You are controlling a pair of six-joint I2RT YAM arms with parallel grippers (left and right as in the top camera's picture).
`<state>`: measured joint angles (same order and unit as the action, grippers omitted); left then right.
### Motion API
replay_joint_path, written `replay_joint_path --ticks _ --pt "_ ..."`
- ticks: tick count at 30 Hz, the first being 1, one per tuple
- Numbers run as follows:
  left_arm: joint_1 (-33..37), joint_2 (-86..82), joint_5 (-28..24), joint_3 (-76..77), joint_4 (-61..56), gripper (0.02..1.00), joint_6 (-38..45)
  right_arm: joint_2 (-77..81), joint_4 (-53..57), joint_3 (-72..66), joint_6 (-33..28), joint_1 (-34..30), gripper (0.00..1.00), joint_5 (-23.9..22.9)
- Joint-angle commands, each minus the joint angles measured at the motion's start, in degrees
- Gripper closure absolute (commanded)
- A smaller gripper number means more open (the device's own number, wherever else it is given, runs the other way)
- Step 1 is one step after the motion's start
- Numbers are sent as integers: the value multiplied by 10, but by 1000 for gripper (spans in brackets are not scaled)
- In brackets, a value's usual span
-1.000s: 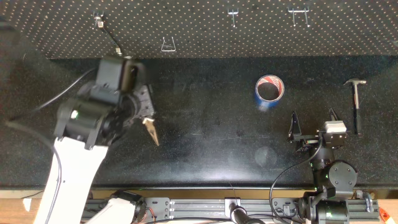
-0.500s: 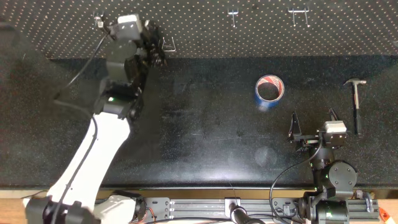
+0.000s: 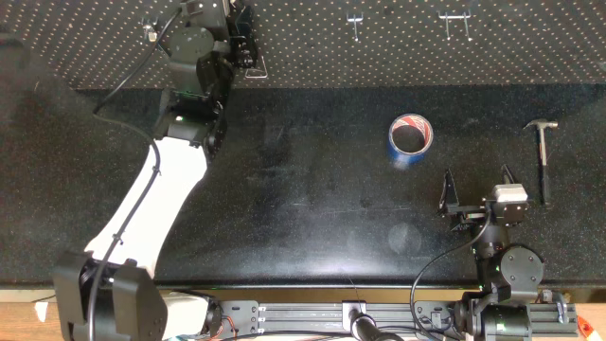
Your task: Place Tools Onto Pegboard
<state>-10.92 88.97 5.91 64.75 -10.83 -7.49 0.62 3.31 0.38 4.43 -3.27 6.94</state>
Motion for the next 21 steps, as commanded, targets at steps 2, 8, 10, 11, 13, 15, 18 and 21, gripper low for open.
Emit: replay_joint_path --ticks 2,8,10,11,13,15,18,21 --pt "0 23 -6 19 -10 993 9 -5 3 -2 9 -1 16 -3" --pt "-8 41 -6 19 6 991 10 -5 3 -2 9 -1 16 -3" --pt "-9 48 -6 19 6 993 9 -5 3 -2 9 -1 16 -3" --pt "-12 52 -6 19 6 989 9 -5 3 -2 9 -1 16 -3" --pt "-15 60 -6 19 5 989 9 -5 3 -2 9 -1 16 -3" --pt "-19 68 -6 19 5 991 9 -5 3 -2 9 -1 16 -3" --pt "-23 74 -6 19 19 991 9 -5 3 -2 9 -1 16 -3" --pt "-24 75 -10 19 41 787 9 -5 3 -2 9 -1 16 -3"
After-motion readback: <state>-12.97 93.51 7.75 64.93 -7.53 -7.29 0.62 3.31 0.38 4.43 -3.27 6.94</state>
